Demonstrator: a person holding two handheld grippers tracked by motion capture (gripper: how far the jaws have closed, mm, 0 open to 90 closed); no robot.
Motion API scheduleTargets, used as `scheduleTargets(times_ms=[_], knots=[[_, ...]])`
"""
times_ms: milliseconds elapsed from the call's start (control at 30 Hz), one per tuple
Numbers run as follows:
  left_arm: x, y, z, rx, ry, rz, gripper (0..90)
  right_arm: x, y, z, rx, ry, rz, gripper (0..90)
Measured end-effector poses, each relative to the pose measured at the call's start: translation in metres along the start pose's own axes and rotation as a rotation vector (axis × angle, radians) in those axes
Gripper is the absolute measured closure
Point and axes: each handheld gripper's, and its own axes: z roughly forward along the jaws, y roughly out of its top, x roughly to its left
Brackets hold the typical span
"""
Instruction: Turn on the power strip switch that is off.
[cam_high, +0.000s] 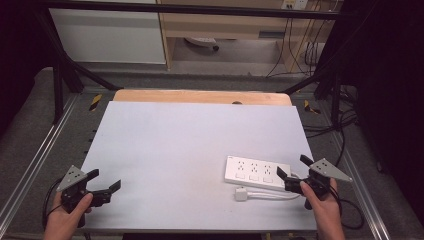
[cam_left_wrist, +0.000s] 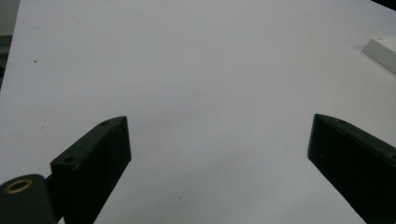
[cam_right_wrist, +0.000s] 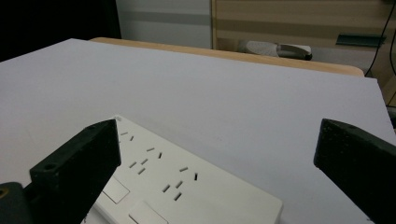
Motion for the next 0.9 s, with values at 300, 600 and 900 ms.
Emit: scheduleTargets(times_ms=[300,600,900], knots=[[0.000,0.000,0.000,0.000,-0.003,0.002,6.3,-0.005,-0.009,-0.002,0.039,-0.002,-0.003,1.7],[0.000,0.000,0.001,0.003,-0.006,0.006,6.4,-0.006,-0.015,0.000,0.126,0.020,-0.022,2.6],[-0.001,-0.001,0.003,0.021,0.002,0.002,6.4,-0.005,-0.021,0.005,0.207,0.061,-0.018,3.8]])
